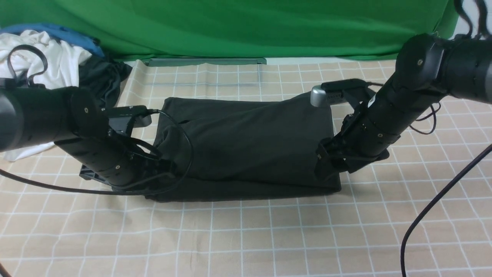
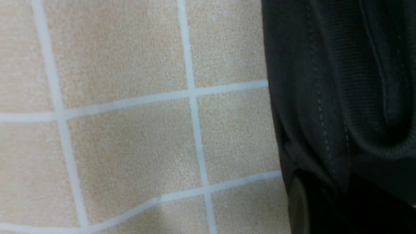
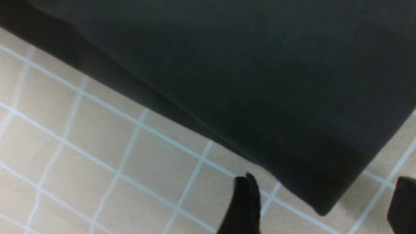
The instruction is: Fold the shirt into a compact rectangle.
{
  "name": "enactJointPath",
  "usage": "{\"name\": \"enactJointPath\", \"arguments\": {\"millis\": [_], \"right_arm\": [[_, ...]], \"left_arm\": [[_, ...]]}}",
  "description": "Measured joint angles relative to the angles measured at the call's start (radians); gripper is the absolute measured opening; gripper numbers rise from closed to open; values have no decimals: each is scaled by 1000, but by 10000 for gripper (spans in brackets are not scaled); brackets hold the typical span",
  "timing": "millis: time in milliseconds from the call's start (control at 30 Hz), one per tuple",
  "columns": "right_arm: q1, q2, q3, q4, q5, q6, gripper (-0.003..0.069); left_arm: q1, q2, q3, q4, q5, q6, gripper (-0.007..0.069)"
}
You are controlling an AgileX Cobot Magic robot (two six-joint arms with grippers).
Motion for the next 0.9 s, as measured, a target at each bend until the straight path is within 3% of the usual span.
{"name": "enactJointPath", "arguments": {"millis": [167,267,367,433,467,533,900], "right_arm": [[0,63,0,5,-19,9,588],[0,85,0,9,-39,8,548],[0,95,0,8,-50,-12,440],[0,98,0,8,-54,-41,293],[0,98,0,9,-53,-66,138],[-3,92,0,8,-45,-75,81],[-18,-146,30,-96,196,-19,78]], "left_arm": [[0,-40,0,5,7,1,50],[0,-41,0,4,8,1,50],[0,-41,0,-9,8,1,50],[0,-41,0,-25,8,5,50],[0,-41,0,-39,14,6,50],[0,-45,0,-49,28,7,50],[-38,-219,46,-124,137,0,38]]}}
